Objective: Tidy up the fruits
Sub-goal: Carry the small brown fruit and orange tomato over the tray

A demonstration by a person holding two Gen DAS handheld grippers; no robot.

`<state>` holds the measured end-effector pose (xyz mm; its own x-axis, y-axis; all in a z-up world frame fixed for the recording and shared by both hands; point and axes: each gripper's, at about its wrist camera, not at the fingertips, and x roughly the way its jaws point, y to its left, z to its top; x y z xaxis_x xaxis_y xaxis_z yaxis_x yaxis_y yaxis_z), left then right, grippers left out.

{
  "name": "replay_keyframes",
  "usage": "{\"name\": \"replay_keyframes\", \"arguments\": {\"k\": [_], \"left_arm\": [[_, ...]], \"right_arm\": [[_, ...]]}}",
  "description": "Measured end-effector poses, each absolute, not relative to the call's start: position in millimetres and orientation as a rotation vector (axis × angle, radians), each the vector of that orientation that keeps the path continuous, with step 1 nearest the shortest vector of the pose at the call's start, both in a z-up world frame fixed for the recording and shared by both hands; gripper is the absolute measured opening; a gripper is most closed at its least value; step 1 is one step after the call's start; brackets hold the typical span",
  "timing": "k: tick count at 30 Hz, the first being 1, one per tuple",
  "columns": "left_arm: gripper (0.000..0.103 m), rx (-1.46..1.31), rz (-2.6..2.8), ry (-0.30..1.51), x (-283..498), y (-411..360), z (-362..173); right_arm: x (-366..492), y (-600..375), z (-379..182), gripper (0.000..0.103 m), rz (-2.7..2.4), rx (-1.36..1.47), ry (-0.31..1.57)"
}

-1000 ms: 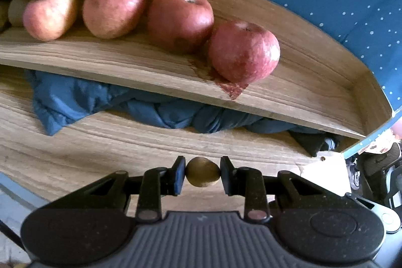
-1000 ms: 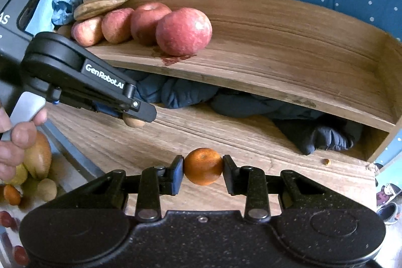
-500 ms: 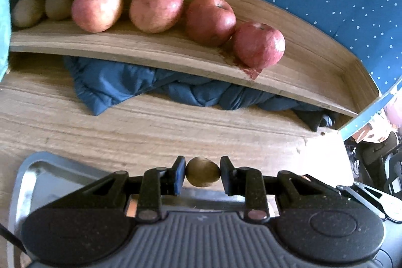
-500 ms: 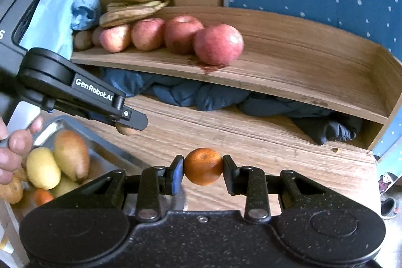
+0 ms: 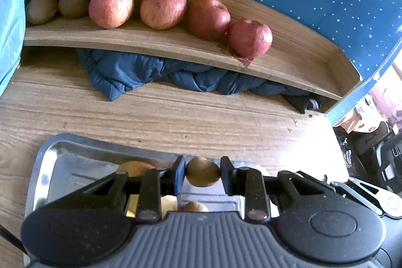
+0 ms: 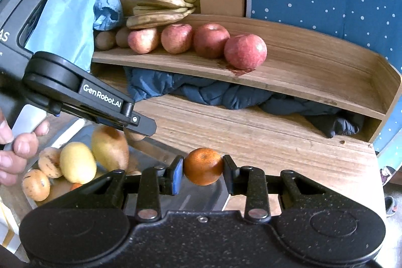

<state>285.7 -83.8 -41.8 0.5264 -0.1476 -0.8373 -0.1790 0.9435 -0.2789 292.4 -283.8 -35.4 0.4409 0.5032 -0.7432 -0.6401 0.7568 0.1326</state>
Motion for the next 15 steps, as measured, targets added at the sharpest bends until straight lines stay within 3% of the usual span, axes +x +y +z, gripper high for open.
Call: {"name": "replay_keyframes", "arguments": {"k": [15], "left_arm": [[0.032,-0.331,-0.044,1.036,254,-78,-43]], "right_arm": [[251,-274,-33,0.035,0.683,-0.171,0.873]]}}
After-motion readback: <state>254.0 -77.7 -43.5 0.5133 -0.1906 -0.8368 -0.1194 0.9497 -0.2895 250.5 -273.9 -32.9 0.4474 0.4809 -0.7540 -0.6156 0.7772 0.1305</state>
